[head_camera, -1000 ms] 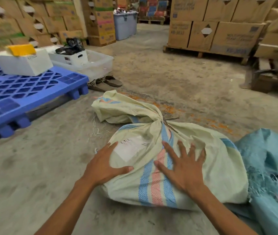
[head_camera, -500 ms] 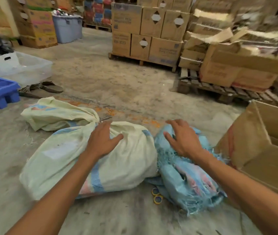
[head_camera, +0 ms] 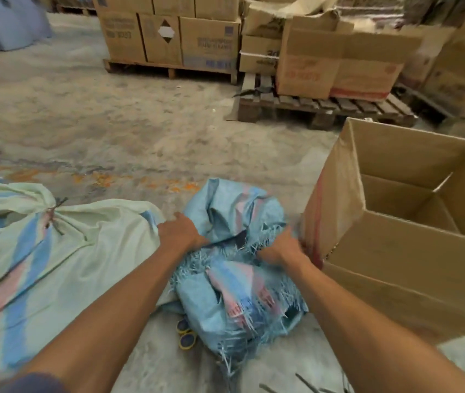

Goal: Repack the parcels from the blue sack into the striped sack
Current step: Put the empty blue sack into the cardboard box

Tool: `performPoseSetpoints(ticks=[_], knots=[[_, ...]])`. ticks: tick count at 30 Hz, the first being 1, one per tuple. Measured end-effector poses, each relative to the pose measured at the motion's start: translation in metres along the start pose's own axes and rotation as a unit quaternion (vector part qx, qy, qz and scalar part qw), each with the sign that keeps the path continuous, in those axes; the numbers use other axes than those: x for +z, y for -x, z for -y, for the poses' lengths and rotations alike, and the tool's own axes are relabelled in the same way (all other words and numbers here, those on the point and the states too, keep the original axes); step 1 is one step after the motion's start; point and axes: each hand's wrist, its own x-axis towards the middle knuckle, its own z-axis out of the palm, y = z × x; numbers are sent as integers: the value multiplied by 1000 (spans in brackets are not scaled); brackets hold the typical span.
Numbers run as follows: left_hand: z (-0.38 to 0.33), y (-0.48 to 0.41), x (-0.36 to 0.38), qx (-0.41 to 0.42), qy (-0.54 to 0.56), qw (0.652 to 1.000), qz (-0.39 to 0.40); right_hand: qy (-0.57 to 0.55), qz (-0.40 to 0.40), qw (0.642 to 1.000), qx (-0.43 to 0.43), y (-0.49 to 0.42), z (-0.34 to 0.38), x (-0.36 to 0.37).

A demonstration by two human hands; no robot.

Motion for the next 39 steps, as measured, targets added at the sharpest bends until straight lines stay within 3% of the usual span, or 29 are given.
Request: performPoseSetpoints(ticks=[5, 10, 16, 20, 25, 29, 33, 35, 39], knots=[[9, -25, 31, -3, -24, 999, -26, 5, 24, 999, 46, -30, -25, 20], [20, -31, 38, 44, 102, 994, 17, -27, 15, 998, 57, -31, -29, 17], [25, -15, -8, 63, 192, 979, 4, -117, -24, 992, 48, 9, -23, -49], [29, 3, -67, 76, 245, 967, -9, -189, -96, 977, 29, 61, 15, -109], [33, 46, -146, 141, 379, 913, -60, -285, -210, 934, -36, 123, 70, -166], [29, 80, -217, 142, 520, 839, -71, -339, -286, 893, -75, 164, 105, -205], [36, 110, -289, 182, 573, 790, -123, -436, -279, 847, -125, 196, 130, -240], [43, 130, -306, 245, 566, 784, -68, -463, -261, 832, -158, 214, 139, -245], [53, 175, -310, 402, 419, 798, 160, -466, -139, 836, -253, 253, 164, -238]])
